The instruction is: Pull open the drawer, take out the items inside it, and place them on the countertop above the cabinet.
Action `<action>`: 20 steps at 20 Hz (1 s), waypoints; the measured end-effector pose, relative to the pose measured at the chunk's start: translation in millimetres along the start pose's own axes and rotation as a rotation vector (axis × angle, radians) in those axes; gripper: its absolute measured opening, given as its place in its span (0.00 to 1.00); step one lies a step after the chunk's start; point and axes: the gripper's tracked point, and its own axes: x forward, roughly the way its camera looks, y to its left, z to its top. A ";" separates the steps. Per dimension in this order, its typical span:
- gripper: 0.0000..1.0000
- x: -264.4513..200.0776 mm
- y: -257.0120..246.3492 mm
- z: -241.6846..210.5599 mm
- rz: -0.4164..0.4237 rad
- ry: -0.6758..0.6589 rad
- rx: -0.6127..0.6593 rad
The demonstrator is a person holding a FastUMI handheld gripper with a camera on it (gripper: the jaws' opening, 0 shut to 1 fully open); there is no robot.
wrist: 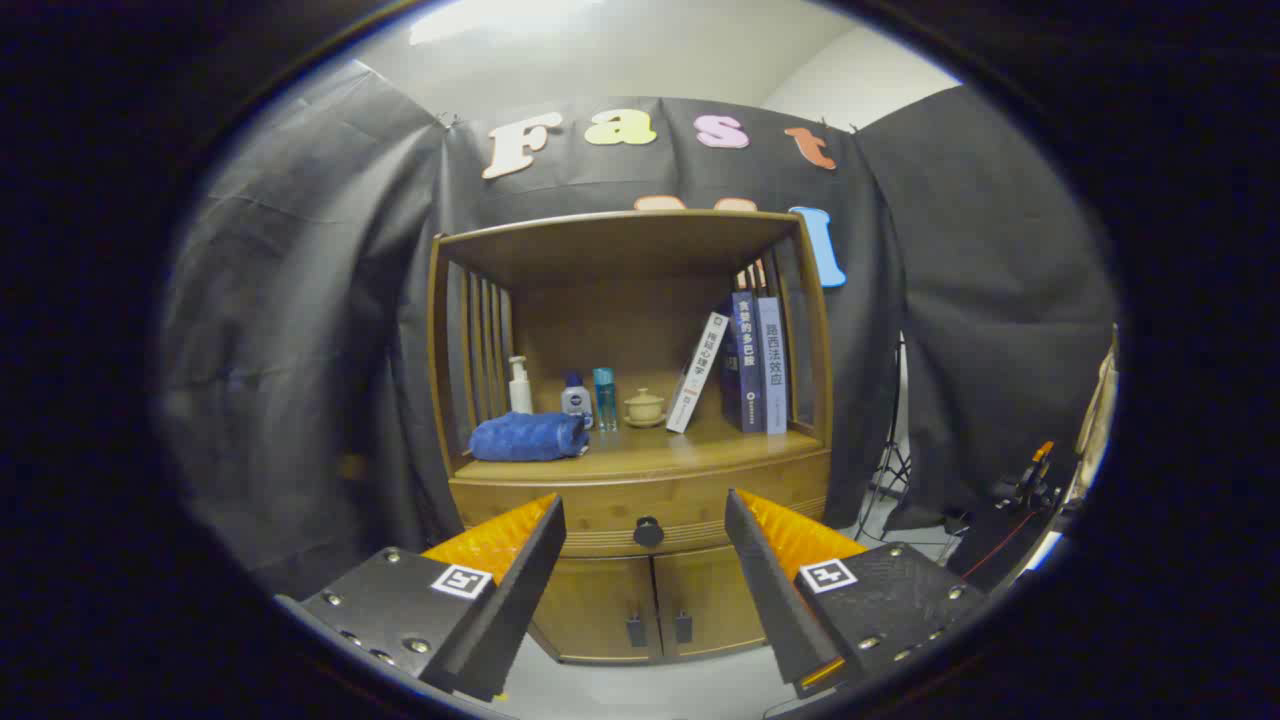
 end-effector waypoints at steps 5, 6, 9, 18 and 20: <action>0.96 2.0 -3.2 -5.9 -0.007 -0.005 0.013; 0.96 1.6 -2.6 -7.8 -0.004 -0.004 0.016; 0.96 0.2 2.3 -7.5 0.009 -0.010 0.022; 0.96 -3.6 10.9 -7.8 0.027 -0.028 -0.011; 0.96 -3.1 10.8 -8.6 0.028 -0.029 -0.004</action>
